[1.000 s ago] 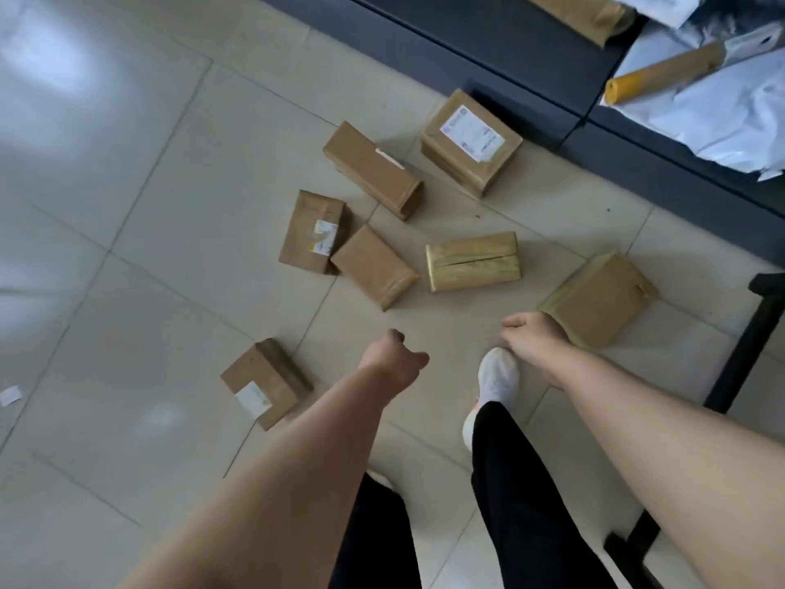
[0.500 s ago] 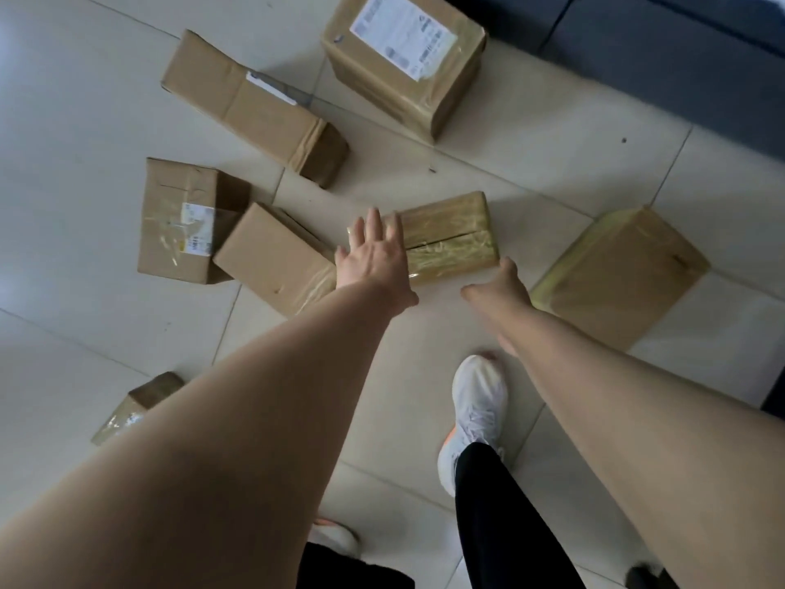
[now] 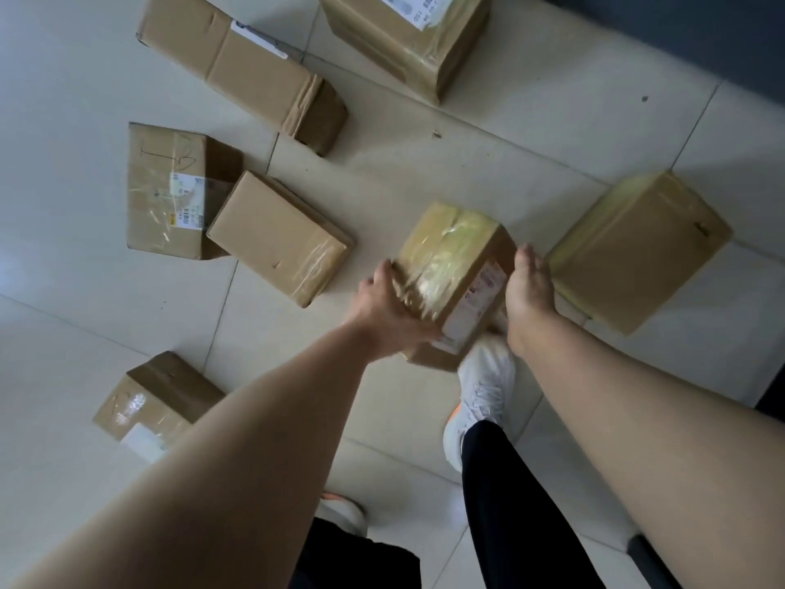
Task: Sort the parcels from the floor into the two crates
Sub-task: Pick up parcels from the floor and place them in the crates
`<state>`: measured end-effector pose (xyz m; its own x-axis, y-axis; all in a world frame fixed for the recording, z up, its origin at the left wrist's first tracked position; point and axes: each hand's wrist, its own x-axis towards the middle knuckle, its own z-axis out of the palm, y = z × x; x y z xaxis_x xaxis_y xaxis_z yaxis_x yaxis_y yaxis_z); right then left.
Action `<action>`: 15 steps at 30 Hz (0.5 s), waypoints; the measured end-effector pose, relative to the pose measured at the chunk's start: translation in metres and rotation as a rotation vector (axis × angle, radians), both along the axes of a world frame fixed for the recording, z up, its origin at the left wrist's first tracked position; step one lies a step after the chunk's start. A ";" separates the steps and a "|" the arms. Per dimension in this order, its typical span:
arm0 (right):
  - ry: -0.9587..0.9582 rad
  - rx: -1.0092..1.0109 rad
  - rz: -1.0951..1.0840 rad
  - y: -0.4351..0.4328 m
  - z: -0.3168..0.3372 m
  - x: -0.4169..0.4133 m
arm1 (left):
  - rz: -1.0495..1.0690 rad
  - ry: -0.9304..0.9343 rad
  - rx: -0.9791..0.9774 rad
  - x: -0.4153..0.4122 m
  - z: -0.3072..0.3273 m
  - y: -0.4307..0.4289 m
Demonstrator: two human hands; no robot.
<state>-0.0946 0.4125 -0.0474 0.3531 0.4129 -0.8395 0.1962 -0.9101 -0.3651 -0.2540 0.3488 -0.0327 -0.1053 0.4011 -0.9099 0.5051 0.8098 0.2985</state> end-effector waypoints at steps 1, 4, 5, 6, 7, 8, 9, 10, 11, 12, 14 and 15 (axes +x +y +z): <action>-0.016 -0.055 -0.005 -0.006 0.003 -0.002 | 0.199 -0.111 -0.056 -0.002 0.004 -0.015; -0.091 -0.195 0.077 -0.029 0.016 -0.009 | 0.559 -0.286 -0.189 -0.014 0.023 -0.048; -0.075 -0.230 0.084 -0.036 0.020 -0.013 | 0.629 -0.326 -0.219 -0.020 0.027 -0.059; -0.038 -0.265 0.079 -0.045 0.022 -0.017 | 0.683 -0.369 -0.239 -0.026 0.029 -0.069; 0.000 -0.287 0.076 -0.053 0.025 -0.022 | 0.722 -0.408 -0.242 -0.033 0.030 -0.079; 0.047 -0.302 0.080 -0.061 0.027 -0.027 | 0.744 -0.437 -0.237 -0.039 0.032 -0.087; 0.096 -0.301 0.090 -0.067 0.030 -0.033 | 0.765 -0.457 -0.230 -0.045 0.036 -0.092; 0.137 -0.298 0.116 -0.072 0.033 -0.038 | 0.784 -0.466 -0.217 -0.052 0.038 -0.098; 0.166 -0.296 0.151 -0.078 0.034 -0.044 | 0.799 -0.465 -0.206 -0.058 0.040 -0.104; 0.192 -0.295 0.185 -0.082 0.036 -0.047 | 0.813 -0.467 -0.202 -0.064 0.042 -0.110; 0.249 -0.287 0.242 -0.090 0.043 -0.058 | 0.863 -0.476 -0.212 -0.077 0.041 -0.124; 0.268 -0.286 0.273 -0.095 0.046 -0.063 | 0.884 -0.487 -0.218 -0.082 0.041 -0.131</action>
